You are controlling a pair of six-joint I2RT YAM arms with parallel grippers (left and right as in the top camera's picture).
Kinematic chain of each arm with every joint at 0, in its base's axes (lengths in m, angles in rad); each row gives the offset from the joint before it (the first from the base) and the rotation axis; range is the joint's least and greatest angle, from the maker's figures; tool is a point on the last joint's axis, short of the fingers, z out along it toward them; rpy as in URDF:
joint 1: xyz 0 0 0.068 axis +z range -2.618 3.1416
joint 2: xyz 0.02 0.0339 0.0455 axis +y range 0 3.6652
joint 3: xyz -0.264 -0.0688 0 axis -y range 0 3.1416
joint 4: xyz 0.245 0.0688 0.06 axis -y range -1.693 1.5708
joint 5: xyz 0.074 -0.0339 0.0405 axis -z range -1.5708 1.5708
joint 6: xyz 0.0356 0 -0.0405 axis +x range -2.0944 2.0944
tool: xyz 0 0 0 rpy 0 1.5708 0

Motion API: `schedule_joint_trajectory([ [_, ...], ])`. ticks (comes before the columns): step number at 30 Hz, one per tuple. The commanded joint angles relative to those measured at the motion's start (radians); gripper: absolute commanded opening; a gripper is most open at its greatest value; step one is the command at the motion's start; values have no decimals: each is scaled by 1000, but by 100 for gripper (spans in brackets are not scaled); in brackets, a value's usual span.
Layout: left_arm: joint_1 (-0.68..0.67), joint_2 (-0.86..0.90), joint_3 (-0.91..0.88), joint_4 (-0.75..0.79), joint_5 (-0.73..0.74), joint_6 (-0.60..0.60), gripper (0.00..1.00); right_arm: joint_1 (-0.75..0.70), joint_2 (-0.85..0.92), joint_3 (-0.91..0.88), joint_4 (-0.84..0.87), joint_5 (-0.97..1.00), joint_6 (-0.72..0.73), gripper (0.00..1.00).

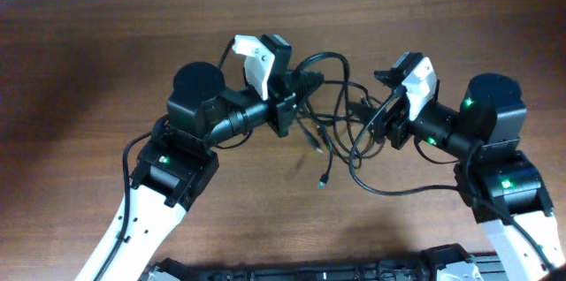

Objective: Untangle cables

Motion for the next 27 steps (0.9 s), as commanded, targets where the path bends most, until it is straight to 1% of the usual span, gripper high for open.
schedule_joint_trajectory([
  [1, 4, -26, 11, 32, 113, 15, 0, -2, 46, 9, 3, 98, 19, 64],
  [8, 4, -26, 11, 29, 114, 16, 0, -2, 83, 9, 5, 211, 71, 63],
  [11, 4, -26, 11, 30, 108, 18, 0, -2, 83, 9, 16, 216, 71, 63],
  [17, 5, -26, 11, 29, 95, 35, 0, -2, 82, 9, 19, 137, 71, 63],
  [20, 4, -26, 11, 22, 35, 34, 0, -2, 82, 9, 19, 66, 70, 63],
  [24, 4, -26, 11, 23, 30, 34, 0, -2, 82, 9, 19, 60, 71, 64],
  [27, 4, -26, 11, 14, -11, 34, 0, -2, 82, 9, 22, 7, 70, 64],
])
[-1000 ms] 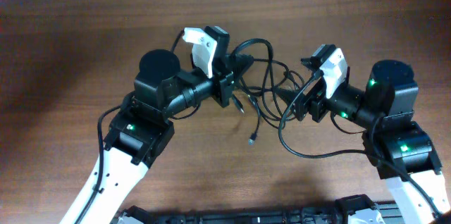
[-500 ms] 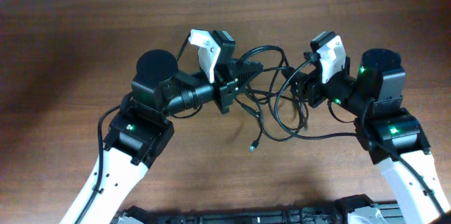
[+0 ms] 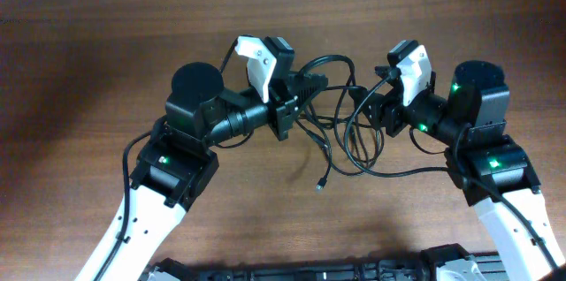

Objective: Untangle cables

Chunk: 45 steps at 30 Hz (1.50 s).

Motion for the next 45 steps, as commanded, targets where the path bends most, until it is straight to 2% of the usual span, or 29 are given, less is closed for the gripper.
schedule_joint_trajectory([
  [1, 5, -24, 11, -4, -64, 15, 0, -2, -2, 9, 6, -92, 10, 64],
  [6, 4, -24, 11, -59, -222, 16, 0, -2, -1, 9, -5, -109, -5, 64],
  [11, 4, -25, 11, -85, -252, 14, 0, -2, 0, 8, -9, -54, -5, 64],
  [19, 4, -25, 11, -31, -72, 8, 0, -2, 43, 8, -13, -11, -5, 64],
  [31, 3, -25, 11, -32, -27, 8, 0, -2, 77, 8, 3, 34, -28, 64],
  [39, 3, -25, 11, 18, 209, 8, 0, -2, 77, 8, 84, 106, -27, 64],
  [45, 3, -25, 11, 18, 254, 8, 0, -2, 78, 8, 135, 180, -23, 65],
])
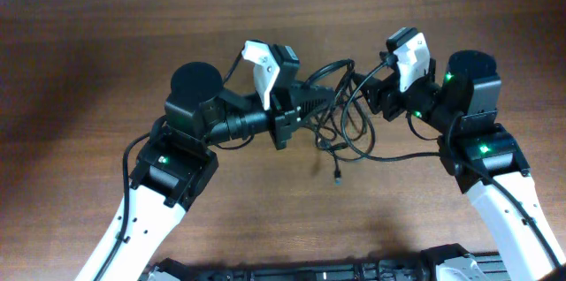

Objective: Untangle cables

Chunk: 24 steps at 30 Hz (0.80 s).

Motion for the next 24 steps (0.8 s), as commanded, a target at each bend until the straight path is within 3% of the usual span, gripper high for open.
schedule_joint_trajectory([
  [1, 3, -25, 11, 9, 98, 5, 0, -2, 3, 8, 28, 61, -3, 65],
  [5, 3, -25, 11, 10, 97, 5, 0, -2, 3, 8, 30, 16, -2, 65],
  [14, 3, -24, 11, 80, 85, 5, 0, -2, 3, 8, 27, -359, -3, 65],
  [24, 3, -25, 11, 117, 32, 4, 0, -2, 4, 8, 34, -438, -3, 64],
])
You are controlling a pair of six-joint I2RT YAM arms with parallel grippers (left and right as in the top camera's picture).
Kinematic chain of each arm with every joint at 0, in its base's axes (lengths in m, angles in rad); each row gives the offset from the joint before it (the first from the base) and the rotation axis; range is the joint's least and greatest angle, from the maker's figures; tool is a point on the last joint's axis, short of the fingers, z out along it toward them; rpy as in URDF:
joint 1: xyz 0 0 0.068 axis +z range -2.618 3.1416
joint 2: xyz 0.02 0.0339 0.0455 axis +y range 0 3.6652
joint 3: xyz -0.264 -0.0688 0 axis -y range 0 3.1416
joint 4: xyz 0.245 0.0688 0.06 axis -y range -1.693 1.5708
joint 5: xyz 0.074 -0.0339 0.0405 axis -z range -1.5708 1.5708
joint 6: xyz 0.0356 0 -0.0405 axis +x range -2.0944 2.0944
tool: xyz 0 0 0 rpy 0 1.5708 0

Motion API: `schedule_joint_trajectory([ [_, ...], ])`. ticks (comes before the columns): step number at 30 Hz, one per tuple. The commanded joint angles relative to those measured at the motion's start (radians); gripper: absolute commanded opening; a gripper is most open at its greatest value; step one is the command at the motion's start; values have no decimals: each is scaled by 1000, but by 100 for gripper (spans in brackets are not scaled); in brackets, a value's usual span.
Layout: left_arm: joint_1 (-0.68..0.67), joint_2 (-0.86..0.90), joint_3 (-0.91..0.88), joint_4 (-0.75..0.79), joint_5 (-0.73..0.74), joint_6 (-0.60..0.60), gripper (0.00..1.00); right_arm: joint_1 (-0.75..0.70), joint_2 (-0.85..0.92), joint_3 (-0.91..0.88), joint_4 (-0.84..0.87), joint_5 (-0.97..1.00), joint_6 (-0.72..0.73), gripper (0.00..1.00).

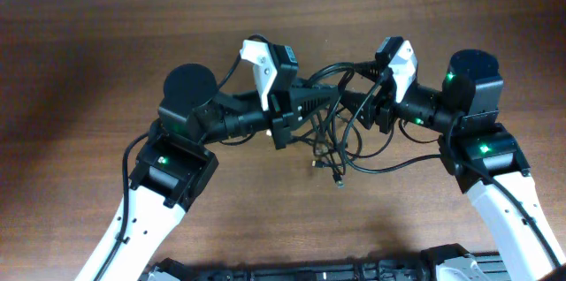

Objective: Untangle cables

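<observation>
A tangle of thin black cables (340, 131) hangs between my two grippers over the middle of the brown table (88, 69). Several loops droop from it, and a loose plug end (339, 178) lies low near the table. My left gripper (332, 97) reaches in from the left and is shut on the cables at the tangle's upper left. My right gripper (361, 104) comes in from the right, close to the left one, shut on the cables too. One strand trails right under my right arm (416, 159).
The white wall edge runs along the back of the table. A black frame (301, 268) lies along the front edge between the arm bases.
My right gripper has moved left and a little down, closer to the left gripper. The cable loops have bunched up between them and the loose plug end hangs slightly lower.
Both grippers held the tangle from the oldest moment, well apart, with the right one low at the right. The right gripper then stood higher and nearer the back, while the left reached further right. Now the two grippers nearly meet over the table's middle.
</observation>
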Motion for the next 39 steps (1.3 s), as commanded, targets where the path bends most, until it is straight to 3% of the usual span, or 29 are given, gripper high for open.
schedule_joint_trajectory([
  [1, 3, -23, 11, 13, 12, 5, 0, -2, 5, 8, 26, -60, -3, 64],
  [3, -3, -23, 11, 13, 49, 4, 0, -2, 8, 8, 74, -44, -3, 64],
  [5, -19, -23, 11, 11, 105, 4, 0, -2, 9, 8, 124, 47, 5, 71],
  [8, -53, -23, 11, -18, 175, 5, 0, -2, 14, 8, 187, 328, 174, 72],
  [14, -94, -23, 11, -97, 177, 5, 0, -3, 71, 8, 254, 667, 349, 76],
  [18, -95, -23, 11, -100, 192, 5, 0, -8, 122, 8, 252, 804, 373, 84],
  [28, 16, -23, 11, -106, 192, 5, 0, -233, 163, 8, 105, 776, 455, 94],
  [39, 131, -23, 11, -112, 183, 6, 0, -434, 163, 8, -5, 452, 388, 99],
])
